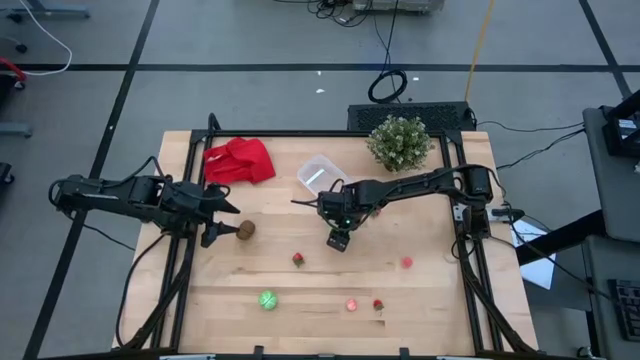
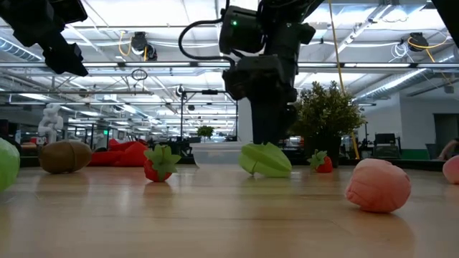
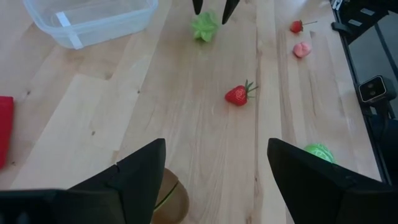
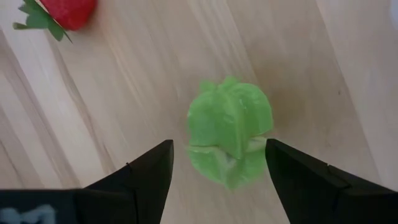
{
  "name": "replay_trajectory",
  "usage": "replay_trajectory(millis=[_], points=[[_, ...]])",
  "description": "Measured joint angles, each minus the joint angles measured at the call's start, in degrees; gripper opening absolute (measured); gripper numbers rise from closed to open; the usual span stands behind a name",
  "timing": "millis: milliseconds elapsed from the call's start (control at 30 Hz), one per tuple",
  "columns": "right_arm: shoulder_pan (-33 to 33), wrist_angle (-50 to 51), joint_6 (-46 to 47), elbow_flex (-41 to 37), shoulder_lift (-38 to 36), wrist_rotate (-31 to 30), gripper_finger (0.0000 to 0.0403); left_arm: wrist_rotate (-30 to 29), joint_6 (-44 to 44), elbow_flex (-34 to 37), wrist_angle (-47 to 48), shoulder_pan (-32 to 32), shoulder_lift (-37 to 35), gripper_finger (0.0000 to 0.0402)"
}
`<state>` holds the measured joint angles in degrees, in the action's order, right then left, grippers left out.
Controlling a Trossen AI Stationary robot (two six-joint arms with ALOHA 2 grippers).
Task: Pick and placing Produce into tupperware
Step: Put the green starfruit into the transparent bin
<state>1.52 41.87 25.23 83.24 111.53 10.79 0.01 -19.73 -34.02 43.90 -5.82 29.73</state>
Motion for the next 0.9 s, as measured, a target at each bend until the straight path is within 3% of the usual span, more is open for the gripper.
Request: replay_trajectory(millis=[900], points=[[-0.5,-1.8,1.5,0.0,0.0,0.0,0.0247,0.0,0.1,0.0,0.0,0.0,0.0,0.0285]])
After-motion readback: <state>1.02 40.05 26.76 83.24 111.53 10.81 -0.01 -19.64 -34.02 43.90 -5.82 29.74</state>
